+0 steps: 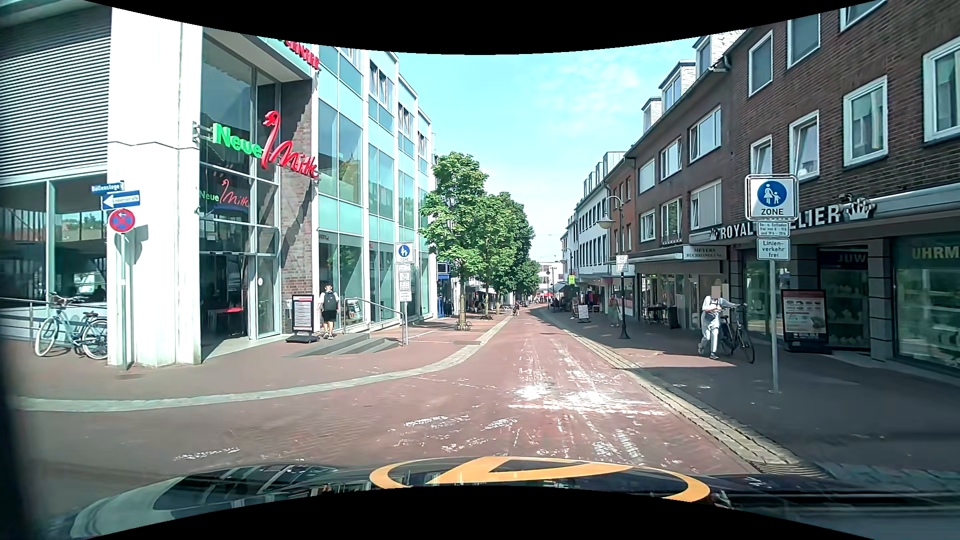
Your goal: Follow the waypoints while adhering to traffic rules and regulations
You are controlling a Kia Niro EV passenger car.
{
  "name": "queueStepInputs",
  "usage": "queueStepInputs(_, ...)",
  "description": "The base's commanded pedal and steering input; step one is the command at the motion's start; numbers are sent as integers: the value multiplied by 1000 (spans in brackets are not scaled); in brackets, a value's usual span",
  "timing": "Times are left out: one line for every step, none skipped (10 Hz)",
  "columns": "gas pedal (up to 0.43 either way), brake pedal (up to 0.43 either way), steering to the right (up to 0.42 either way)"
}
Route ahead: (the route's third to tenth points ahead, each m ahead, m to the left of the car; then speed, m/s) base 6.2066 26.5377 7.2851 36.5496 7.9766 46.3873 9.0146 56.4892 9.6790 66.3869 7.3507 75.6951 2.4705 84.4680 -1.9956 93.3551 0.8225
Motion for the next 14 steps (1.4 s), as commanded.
queueStepInputs(0,116,-464)
queueStepInputs(0,116,-499)
queueStepInputs(0,110,-534)
queueStepInputs(0,110,-563)
queueStepInputs(0,110,-598)
queueStepInputs(0,110,-630)
queueStepInputs(0,104,-645)
queueStepInputs(0,85,-670)
queueStepInputs(0,73,-684)
queueStepInputs(0,61,-700)
queueStepInputs(0,43,-716)
queueStepInputs(0,24,-734)
queueStepInputs(0,12,-757)
queueStepInputs(0,12,-780)
